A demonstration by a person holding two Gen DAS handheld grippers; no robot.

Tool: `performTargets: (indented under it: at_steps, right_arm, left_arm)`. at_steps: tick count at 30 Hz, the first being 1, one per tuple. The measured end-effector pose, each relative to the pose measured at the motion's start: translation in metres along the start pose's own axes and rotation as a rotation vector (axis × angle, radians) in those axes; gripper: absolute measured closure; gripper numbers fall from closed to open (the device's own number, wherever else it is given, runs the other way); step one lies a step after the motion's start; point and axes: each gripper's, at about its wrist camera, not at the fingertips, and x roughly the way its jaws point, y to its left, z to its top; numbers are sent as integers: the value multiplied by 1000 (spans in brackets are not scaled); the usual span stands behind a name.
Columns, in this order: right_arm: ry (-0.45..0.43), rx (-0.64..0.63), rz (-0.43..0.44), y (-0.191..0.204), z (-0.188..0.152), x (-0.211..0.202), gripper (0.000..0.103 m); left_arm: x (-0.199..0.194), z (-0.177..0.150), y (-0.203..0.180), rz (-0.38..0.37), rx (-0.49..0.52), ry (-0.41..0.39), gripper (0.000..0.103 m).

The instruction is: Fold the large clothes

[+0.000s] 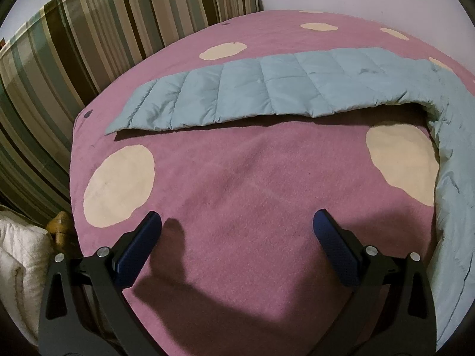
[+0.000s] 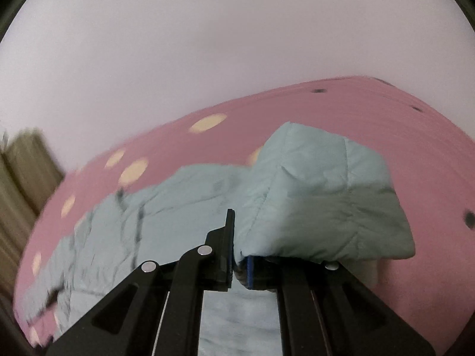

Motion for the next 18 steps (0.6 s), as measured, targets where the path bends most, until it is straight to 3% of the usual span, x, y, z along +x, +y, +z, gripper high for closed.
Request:
performTargets:
  at_steps: [8, 14, 16, 18]
  right_arm:
    - [128, -322, 55, 123, -55, 36, 97]
    - [192, -490, 35, 178, -83, 65, 96]
    - [207, -507, 34, 187, -87, 71, 94]
    - [221, -522, 42, 198, -92, 77, 81]
  left_arm:
    - [2, 0, 4, -23, -16, 7, 2]
    - [3, -1, 4, -30, -20, 8, 2]
    - [3, 0, 5, -34, -23, 10, 2]
    - [4, 0, 5, -36, -24, 11, 2]
